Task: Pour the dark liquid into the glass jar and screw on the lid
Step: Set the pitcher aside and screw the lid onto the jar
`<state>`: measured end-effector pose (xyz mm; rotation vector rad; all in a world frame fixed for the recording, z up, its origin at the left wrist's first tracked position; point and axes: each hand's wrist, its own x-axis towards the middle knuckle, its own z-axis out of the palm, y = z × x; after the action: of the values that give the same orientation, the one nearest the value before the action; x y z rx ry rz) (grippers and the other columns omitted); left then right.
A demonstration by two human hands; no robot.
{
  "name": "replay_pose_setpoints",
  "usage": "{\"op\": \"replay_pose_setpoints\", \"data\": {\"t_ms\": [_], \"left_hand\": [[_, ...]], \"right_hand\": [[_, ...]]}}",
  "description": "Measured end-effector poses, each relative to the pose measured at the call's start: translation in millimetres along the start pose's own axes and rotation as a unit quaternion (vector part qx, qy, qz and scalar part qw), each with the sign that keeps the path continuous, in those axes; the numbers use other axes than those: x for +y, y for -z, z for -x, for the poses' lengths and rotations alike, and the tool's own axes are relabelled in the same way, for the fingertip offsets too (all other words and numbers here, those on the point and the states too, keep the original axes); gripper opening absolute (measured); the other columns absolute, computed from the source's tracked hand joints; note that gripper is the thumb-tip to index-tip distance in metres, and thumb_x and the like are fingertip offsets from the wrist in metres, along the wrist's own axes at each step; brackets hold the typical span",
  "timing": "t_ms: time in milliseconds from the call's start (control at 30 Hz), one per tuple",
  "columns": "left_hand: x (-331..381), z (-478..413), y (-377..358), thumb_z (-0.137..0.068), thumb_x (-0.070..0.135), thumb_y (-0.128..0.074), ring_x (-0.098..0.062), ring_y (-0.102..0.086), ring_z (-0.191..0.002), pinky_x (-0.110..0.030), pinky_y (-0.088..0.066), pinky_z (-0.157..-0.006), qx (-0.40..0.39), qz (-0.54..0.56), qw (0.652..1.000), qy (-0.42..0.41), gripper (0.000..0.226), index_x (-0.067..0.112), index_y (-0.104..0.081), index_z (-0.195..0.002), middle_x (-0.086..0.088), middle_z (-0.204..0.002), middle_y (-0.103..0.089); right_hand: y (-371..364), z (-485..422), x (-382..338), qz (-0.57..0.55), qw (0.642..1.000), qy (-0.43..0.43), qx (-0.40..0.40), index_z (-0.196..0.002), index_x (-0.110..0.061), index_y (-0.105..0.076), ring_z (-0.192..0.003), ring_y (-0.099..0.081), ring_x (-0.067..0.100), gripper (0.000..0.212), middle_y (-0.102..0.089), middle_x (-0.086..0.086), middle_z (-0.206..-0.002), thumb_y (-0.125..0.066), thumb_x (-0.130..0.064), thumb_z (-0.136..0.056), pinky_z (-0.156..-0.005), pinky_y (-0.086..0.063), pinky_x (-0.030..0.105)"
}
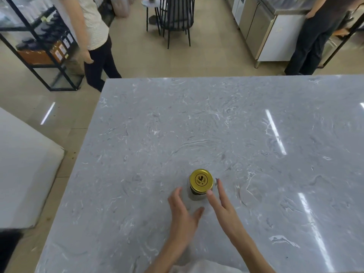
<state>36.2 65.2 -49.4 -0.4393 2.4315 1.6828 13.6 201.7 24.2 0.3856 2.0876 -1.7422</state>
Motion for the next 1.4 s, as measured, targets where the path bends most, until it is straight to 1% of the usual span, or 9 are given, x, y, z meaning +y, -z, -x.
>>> {"op": "replay_pose_setpoints", "data": {"t_ms": [167, 367, 600, 800, 900, 1067, 1167, 1267, 1400], "left_hand": [[24, -44, 9, -0.100, 0.014, -0.069, -0.014, -0.047, -0.146, -0.043, -0.039, -0.125, -0.075, 0.044, 0.996, -0.011, 0.071, 0.018, -0.029, -0.160, 0.000, -0.159, -0.045], [44, -110, 33, -0.093, -0.004, -0.073, -0.028, -0.049, -0.147, -0.045, -0.040, -0.124, -0.104, 0.033, 0.994, -0.018, 0.094, 0.008, -0.013, -0.165, -0.016, -0.161, -0.046], [62, -165, 57, -0.088, -0.016, -0.074, -0.027, -0.058, -0.133, -0.009, -0.050, -0.095, -0.121, 0.011, 0.992, -0.032, 0.093, 0.000, -0.018, -0.160, -0.019, -0.150, -0.054], [66, -164, 65, -0.096, -0.007, -0.067, -0.026, -0.026, -0.161, -0.045, -0.023, -0.131, -0.135, 0.021, 0.990, 0.021, 0.110, 0.023, 0.014, -0.165, -0.009, -0.174, -0.025], [71, -145, 60, -0.098, -0.007, -0.063, -0.024, -0.009, -0.164, -0.044, -0.019, -0.131, -0.093, 0.025, 0.995, 0.021, 0.113, 0.031, 0.021, -0.163, -0.007, -0.178, 0.002], [51, -79, 29, -0.097, -0.001, -0.058, -0.037, -0.051, -0.142, -0.043, -0.045, -0.109, -0.003, -0.142, 0.988, 0.068, 0.080, 0.015, -0.020, -0.165, -0.019, -0.160, -0.046], [51, -48, -4, -0.100, 0.001, -0.056, -0.028, -0.060, -0.132, -0.028, -0.043, -0.104, -0.114, -0.146, 0.980, 0.070, 0.048, 0.009, -0.050, -0.148, -0.014, -0.147, -0.060], [68, -30, -40, -0.104, 0.007, -0.057, -0.021, -0.054, -0.138, -0.021, -0.041, -0.108, -0.236, -0.072, 0.968, 0.045, 0.051, 0.015, -0.045, -0.153, -0.007, -0.157, -0.052], [88, -34, -66, -0.104, 0.023, -0.061, -0.015, -0.036, -0.154, -0.032, -0.035, -0.125, -0.333, -0.042, 0.942, 0.004, 0.072, 0.030, -0.025, -0.165, 0.009, -0.168, -0.030]], "right_hand": [[-11, -22, 1, 0.022, 0.999, 0.027, 0.023, -0.149, -0.049, -0.024, -0.121, -0.055, -0.003, 0.067, -0.052, -0.033, -0.133, -0.060, -0.030, -0.096, -0.108, -0.044, 0.043], [-24, -80, -29, 0.078, 0.995, 0.044, 0.039, -0.148, -0.041, -0.036, -0.120, -0.057, 0.006, 0.058, -0.064, -0.013, -0.129, -0.057, -0.032, -0.094, -0.099, -0.047, 0.029], [-48, -122, -47, 0.060, 0.997, 0.056, 0.005, -0.153, -0.035, -0.026, -0.115, -0.061, 0.010, 0.074, -0.061, -0.011, -0.123, -0.057, -0.013, -0.089, -0.094, -0.049, 0.026], [-34, -104, -54, 0.040, 0.995, 0.040, -0.079, -0.151, -0.044, -0.009, -0.131, -0.045, 0.009, 0.083, -0.029, -0.028, -0.139, -0.054, -0.009, -0.090, -0.095, -0.043, 0.015], [-4, -77, -58, 0.024, 0.999, 0.022, -0.027, -0.147, -0.023, -0.041, -0.117, -0.061, 0.014, 0.057, -0.054, -0.009, -0.135, -0.056, -0.009, -0.093, -0.096, -0.052, 0.033], [76, 0, -45, 0.016, 0.971, 0.102, 0.216, -0.097, -0.033, -0.074, -0.066, -0.066, 0.011, 0.036, -0.071, -0.004, -0.080, -0.050, -0.006, -0.093, -0.057, -0.049, 0.018], [115, 28, -19, 0.099, 0.920, 0.053, 0.375, -0.113, -0.036, -0.063, -0.076, -0.062, 0.005, 0.026, -0.066, -0.005, -0.101, -0.050, -0.022, -0.095, -0.063, -0.048, 0.022], [135, 32, 5, 0.059, 0.942, -0.060, 0.325, -0.148, -0.033, -0.035, -0.100, -0.063, 0.019, 0.051, -0.049, 0.009, -0.138, -0.050, -0.038, -0.099, -0.081, -0.053, 0.039], [127, 20, 8, -0.070, 0.963, -0.061, 0.253, -0.148, -0.044, -0.031, -0.116, -0.056, 0.019, 0.055, -0.041, 0.004, -0.150, -0.052, -0.043, -0.098, -0.089, -0.053, 0.032]]}}
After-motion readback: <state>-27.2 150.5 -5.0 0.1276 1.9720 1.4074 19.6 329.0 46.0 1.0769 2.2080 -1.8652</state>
